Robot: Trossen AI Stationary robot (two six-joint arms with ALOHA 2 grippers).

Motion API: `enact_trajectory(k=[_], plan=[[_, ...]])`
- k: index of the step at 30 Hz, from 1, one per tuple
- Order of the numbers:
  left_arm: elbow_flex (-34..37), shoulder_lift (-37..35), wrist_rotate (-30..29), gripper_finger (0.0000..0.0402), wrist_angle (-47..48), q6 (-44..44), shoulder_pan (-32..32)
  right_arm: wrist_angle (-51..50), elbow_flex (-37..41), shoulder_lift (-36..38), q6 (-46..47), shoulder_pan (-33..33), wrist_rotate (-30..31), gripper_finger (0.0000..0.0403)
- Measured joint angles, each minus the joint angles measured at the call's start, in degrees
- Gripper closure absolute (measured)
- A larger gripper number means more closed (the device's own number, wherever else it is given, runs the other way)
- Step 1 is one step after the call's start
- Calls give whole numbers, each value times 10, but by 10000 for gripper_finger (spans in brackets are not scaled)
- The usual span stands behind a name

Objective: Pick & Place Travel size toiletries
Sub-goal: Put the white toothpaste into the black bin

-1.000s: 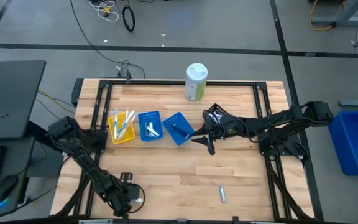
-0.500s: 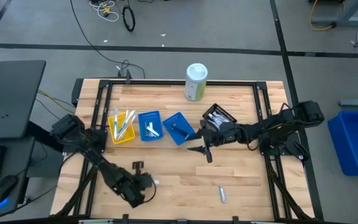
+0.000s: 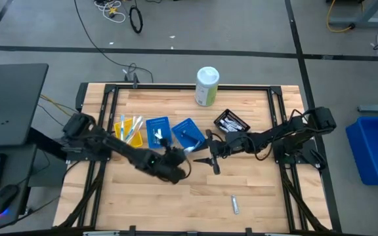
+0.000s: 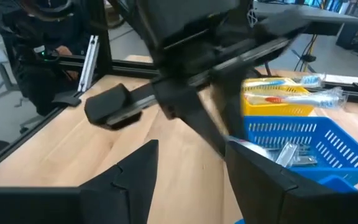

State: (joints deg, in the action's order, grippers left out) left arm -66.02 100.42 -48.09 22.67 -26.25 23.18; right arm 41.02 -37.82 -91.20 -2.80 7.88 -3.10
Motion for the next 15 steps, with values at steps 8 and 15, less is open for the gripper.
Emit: enact_trajectory(k=[8,15], plan=[[0,0,-6,369,-112,145,-51,3,0,0,-7,-23,58,187],[0,-1,55,376,-89,146,-84,-5,0,18,-88,-7,132,176]])
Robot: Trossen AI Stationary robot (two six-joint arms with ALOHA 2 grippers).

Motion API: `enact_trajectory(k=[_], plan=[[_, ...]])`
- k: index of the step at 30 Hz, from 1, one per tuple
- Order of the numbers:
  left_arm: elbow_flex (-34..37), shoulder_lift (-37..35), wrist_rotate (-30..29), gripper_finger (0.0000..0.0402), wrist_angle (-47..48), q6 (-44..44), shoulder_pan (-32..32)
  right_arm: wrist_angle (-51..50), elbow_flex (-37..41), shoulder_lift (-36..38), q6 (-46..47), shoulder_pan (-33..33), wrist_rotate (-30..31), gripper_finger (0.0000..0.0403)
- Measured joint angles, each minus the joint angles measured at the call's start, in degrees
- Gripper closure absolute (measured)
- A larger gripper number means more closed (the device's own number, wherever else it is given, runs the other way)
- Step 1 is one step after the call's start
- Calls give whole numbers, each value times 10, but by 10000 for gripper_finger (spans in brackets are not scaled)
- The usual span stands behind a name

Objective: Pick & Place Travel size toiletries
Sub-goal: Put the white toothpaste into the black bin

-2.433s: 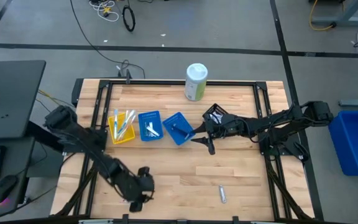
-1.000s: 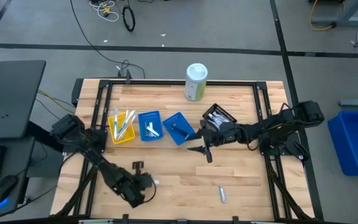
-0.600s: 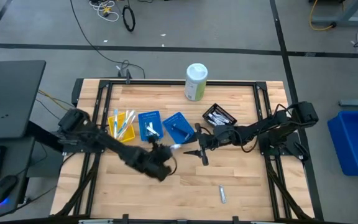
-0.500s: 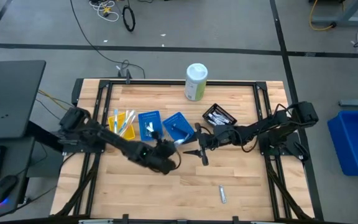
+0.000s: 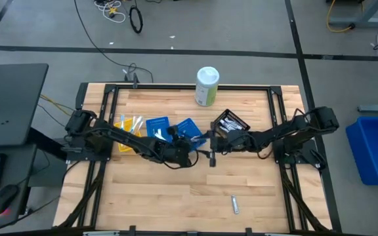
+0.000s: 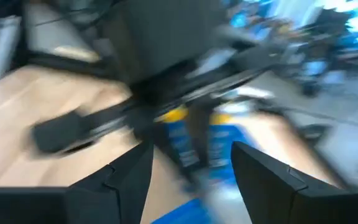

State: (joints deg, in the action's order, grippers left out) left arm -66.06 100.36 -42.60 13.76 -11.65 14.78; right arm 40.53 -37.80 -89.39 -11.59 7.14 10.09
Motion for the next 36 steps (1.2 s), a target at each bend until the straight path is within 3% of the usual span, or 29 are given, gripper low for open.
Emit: enact_trajectory(k=[6,15,21,26,36], plan=[[0,0,8,374,-7,60,-9,-50,0,25,13,4,148,175],[-1,-2,-1,374,-51,121,-13,-112,1,25,78,-32,9,148],[0,0,10,377,-48,121,-22,-98,0,26,79,-37,-2,149],[0,0,14,373,-48,120,-21,-99,0,26,78,-37,-2,185],[0,0,13,366,-53,119,-22,-104,0,26,77,-39,-22,304]])
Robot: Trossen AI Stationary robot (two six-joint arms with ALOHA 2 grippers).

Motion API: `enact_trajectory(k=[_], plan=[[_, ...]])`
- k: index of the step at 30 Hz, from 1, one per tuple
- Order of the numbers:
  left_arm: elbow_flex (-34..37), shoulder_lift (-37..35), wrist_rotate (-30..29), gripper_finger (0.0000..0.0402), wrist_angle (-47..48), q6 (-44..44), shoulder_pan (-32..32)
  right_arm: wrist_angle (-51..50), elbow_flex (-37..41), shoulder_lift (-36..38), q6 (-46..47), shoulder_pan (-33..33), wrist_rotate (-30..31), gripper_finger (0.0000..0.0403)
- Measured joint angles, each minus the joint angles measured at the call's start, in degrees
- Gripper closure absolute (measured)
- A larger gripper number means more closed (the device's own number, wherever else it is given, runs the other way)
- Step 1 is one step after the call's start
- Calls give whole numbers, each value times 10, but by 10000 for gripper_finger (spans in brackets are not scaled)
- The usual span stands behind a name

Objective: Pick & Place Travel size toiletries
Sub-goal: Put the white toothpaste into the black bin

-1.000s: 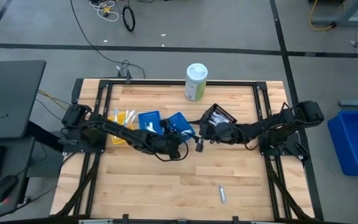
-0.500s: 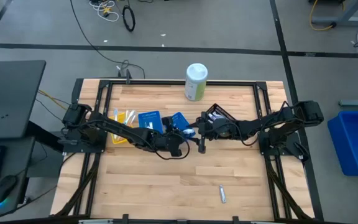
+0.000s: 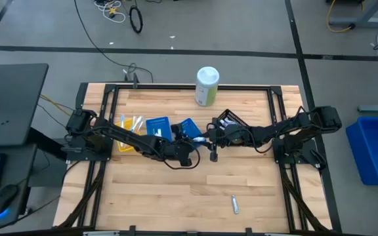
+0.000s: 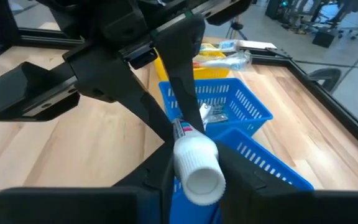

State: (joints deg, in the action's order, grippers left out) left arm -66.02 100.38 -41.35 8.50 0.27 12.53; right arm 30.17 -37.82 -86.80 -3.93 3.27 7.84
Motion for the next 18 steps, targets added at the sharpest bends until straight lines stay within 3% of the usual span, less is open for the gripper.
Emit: enact_trajectory(k=[9,16,18], plan=[[0,0,22,334,-5,-21,-6,-15,0,4,-6,1,-3,308],[-1,-1,32,302,-17,-26,-7,-122,0,72,17,5,34,314],[-1,-1,34,294,-24,-27,-8,-179,0,103,31,12,73,314]])
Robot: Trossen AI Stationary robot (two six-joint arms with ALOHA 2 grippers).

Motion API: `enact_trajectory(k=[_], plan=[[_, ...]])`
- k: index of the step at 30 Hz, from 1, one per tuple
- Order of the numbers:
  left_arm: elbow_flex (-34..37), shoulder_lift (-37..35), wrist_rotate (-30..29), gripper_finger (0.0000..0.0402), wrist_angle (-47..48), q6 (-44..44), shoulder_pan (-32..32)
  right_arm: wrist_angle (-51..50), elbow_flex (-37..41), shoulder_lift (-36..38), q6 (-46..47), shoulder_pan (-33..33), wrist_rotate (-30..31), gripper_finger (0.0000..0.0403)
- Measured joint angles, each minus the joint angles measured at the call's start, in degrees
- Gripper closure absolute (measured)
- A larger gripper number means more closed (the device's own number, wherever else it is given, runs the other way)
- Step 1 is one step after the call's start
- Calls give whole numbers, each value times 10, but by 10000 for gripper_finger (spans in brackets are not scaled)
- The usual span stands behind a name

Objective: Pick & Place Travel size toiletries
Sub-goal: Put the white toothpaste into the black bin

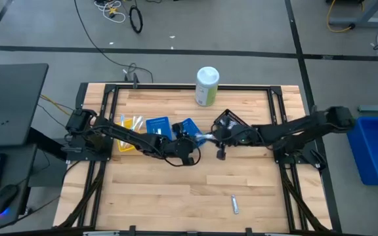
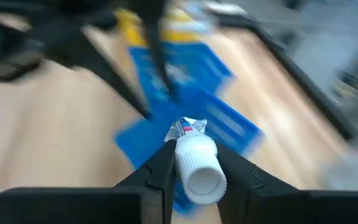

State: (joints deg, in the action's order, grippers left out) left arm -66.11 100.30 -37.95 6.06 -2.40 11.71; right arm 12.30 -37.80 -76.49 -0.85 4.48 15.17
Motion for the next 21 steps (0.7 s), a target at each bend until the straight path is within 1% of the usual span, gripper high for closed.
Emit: enact_trajectory(k=[3,6,8,10,13,17,21], plan=[[1,1,3,286,-5,-2,0,-125,0,55,43,10,99,314],[1,1,3,283,-6,-3,0,-259,0,104,130,17,187,314],[1,1,3,283,-7,-3,0,-316,0,124,201,17,226,314],[1,1,3,283,-9,-3,-1,-370,0,133,256,11,239,311],[1,1,3,283,-9,-4,-3,-401,4,131,321,4,238,306],[1,1,3,283,-10,-4,-6,-375,39,120,350,-6,237,304],[1,1,3,283,-10,-4,-6,-316,70,116,339,-16,238,297]])
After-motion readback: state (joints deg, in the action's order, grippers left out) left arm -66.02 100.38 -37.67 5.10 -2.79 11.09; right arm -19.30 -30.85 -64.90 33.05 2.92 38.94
